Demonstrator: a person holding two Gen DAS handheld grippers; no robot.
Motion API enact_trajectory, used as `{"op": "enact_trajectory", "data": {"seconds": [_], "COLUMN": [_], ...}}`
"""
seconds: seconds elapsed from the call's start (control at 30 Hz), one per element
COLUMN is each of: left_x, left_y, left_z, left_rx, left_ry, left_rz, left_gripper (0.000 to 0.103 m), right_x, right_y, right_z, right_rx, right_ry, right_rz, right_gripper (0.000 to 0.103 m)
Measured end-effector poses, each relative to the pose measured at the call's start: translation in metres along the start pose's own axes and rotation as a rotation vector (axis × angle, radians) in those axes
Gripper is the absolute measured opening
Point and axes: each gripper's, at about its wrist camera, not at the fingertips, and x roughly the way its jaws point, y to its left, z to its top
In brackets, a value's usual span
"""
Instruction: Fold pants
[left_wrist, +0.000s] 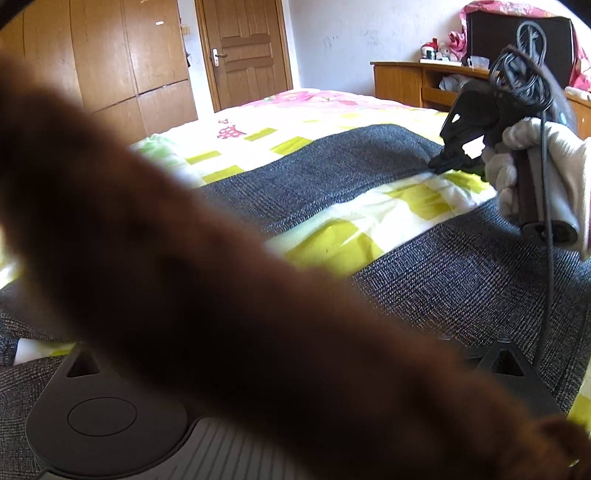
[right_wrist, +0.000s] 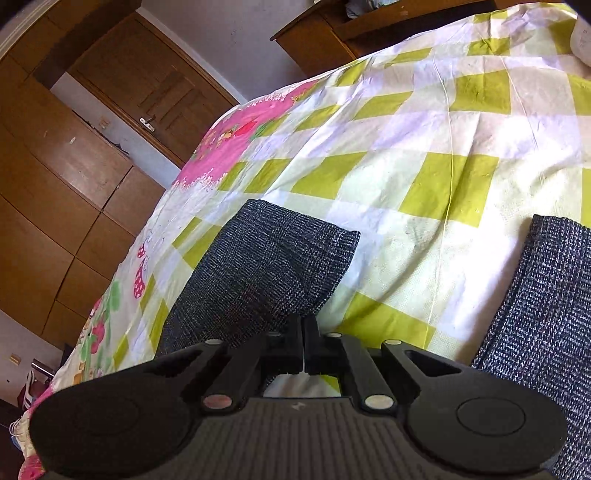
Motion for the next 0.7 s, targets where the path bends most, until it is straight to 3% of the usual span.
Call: {"op": "enact_trajectory", "data": {"seconds": [0.13, 0.27, 0.4, 0.53, 0.6, 0.7], "left_x": [-0.005, -0.010, -0.018, -0.042, -0.059, -0.081], "left_y": [-0.010, -0.029, -0.037, -0.016, 0.006, 0.041], "left_z": [0.003, 0.008, 0.009, 0.006, 0.002, -0.008], "left_rx": [0.016, 0.028, 0.030, 0.015, -0.010, -0.032], "left_ry": [0.007, 0.011, 0.003, -0.029, -0.050, -0.063], "left_rz": [-0.008, -0.047, -0.070, -0.058, -0.040, 0.012], "left_gripper": [0.103, 0.103, 0.103, 0.103, 0.103, 0.103], "right_x": [-0.021, -0.036, -0.039, -0.071, -0.089, -0.105], "right_y": [0.000, -0.010, -0.006, -0.002, 0.013, 0.056], "right_z": [0.006, 0.021, 0.025, 0.019, 0.006, -0.031], "right_rx": [-0.068, -0.051, -0.156, -0.213, -0.311, -0.523], "right_ry": [-0.027, -0.046, 0.014, -0.006, -0.032, 0.025], "right_rz": [-0.004, -0.052, -0.139, -0.191, -0.187, -0.079], "right_gripper": [0.019, 0.019, 0.022, 0.023, 0.024, 0.024]}}
